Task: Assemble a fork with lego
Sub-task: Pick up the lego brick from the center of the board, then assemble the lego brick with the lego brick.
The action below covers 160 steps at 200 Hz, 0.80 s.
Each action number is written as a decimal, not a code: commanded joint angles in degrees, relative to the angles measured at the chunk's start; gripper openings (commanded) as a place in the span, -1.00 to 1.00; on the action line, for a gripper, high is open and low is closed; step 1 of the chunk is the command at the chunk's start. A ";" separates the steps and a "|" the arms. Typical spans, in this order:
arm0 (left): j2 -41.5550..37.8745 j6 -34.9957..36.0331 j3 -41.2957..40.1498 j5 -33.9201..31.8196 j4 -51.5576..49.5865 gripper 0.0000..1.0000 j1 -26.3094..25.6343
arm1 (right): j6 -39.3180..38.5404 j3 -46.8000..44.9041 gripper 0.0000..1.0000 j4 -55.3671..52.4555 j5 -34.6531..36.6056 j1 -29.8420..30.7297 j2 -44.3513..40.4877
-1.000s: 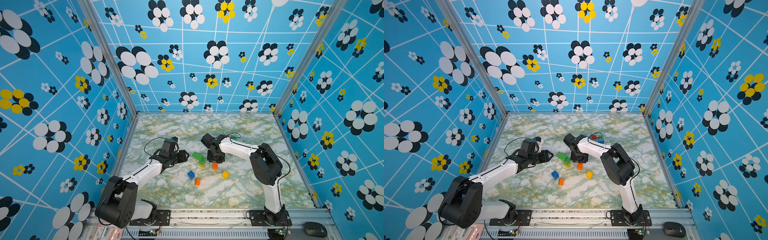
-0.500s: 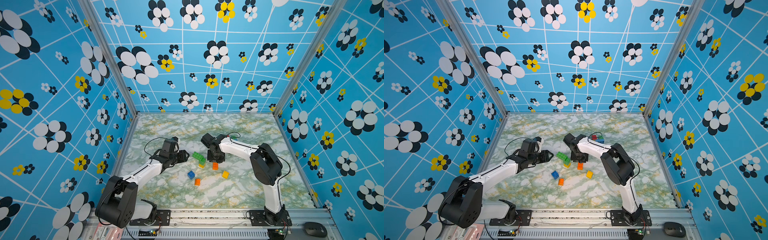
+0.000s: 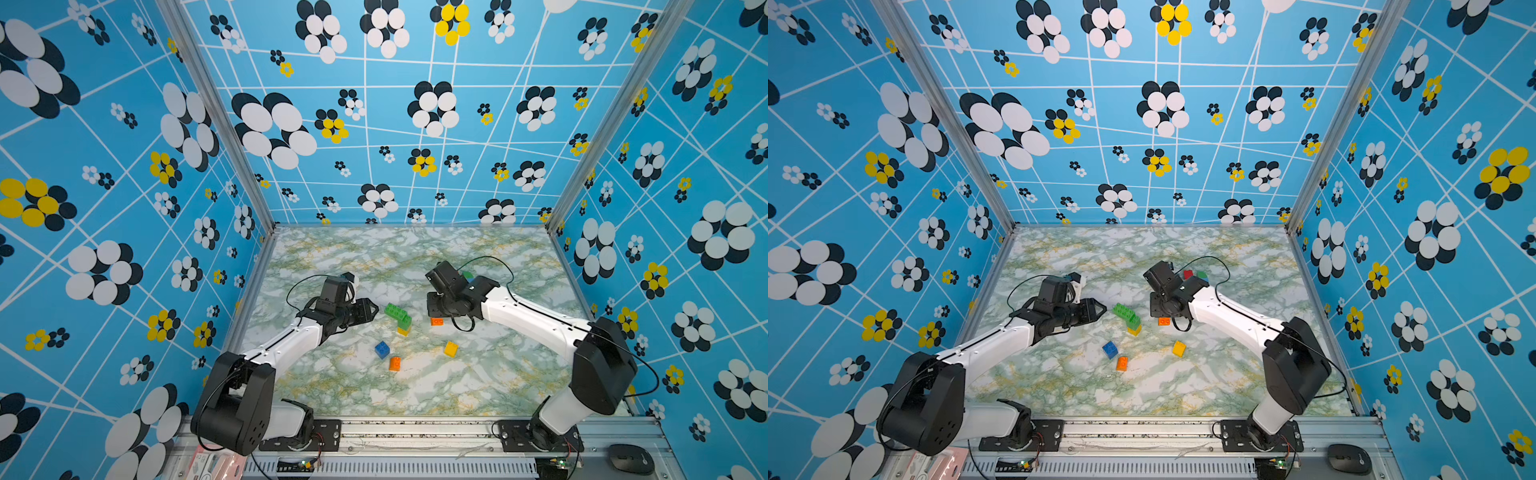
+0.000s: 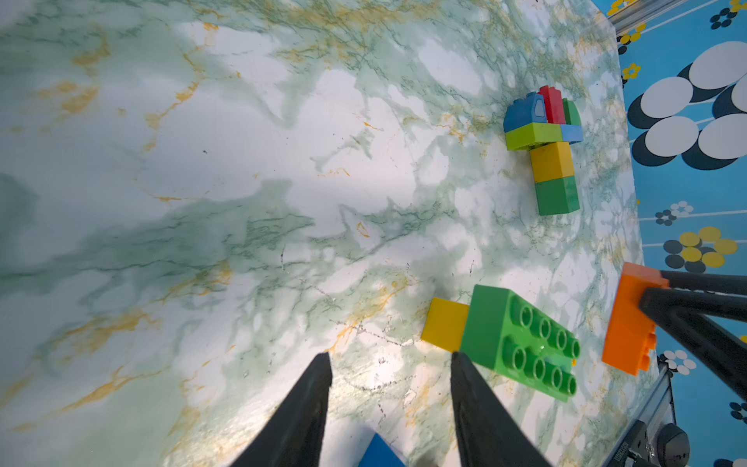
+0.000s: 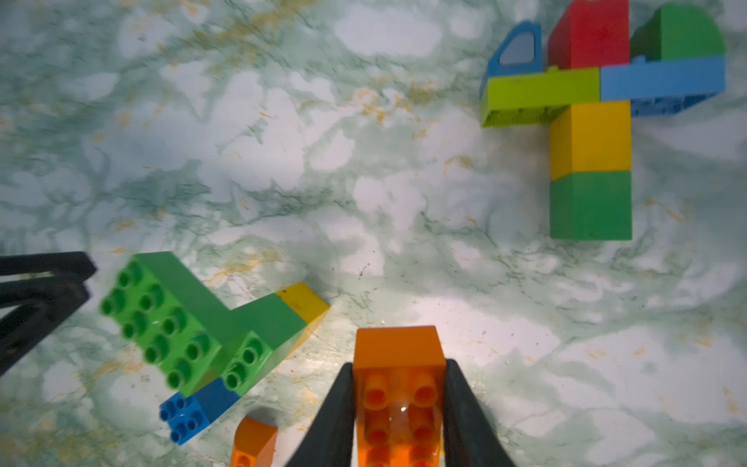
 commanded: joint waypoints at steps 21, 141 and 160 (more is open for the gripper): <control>2.03 -0.07 3.85 2.56 -1.85 0.02 0.75 | -20.14 -3.50 -1.00 11.13 -4.00 0.08 -4.24; 12.08 -1.12 8.37 9.14 -2.27 0.02 1.95 | -41.42 14.32 -1.00 -17.21 -13.69 2.17 5.13; 13.36 -1.29 9.12 9.18 -2.62 0.02 1.89 | -43.59 17.90 -1.00 -21.55 -12.04 3.75 8.90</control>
